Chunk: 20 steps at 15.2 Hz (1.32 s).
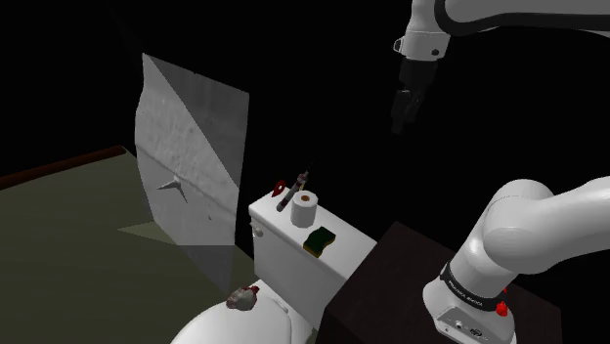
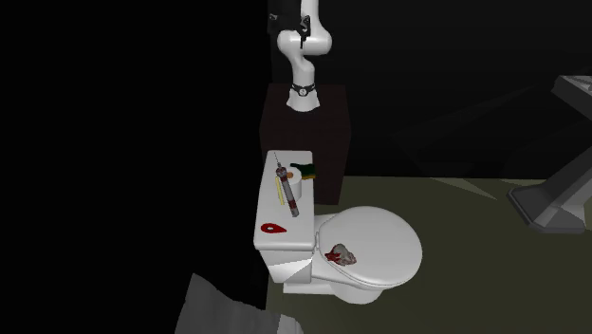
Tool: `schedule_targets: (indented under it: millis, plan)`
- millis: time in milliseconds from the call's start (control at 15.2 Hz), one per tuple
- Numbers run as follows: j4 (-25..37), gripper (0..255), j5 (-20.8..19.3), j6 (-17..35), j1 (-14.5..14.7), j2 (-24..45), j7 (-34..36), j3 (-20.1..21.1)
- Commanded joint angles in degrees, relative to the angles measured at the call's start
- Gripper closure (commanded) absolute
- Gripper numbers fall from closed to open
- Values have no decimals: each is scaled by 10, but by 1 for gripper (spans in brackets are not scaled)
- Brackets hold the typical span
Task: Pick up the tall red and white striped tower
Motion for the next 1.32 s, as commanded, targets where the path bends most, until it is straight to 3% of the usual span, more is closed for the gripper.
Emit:
schedule_targets:
  millis: [0, 594, 1254]
  plan:
    - [0, 0, 0, 0, 0, 0, 0, 0]
    - [16, 0, 4, 142, 4, 178, 27, 2]
    - [107, 0, 8, 252, 6, 403, 50, 3]
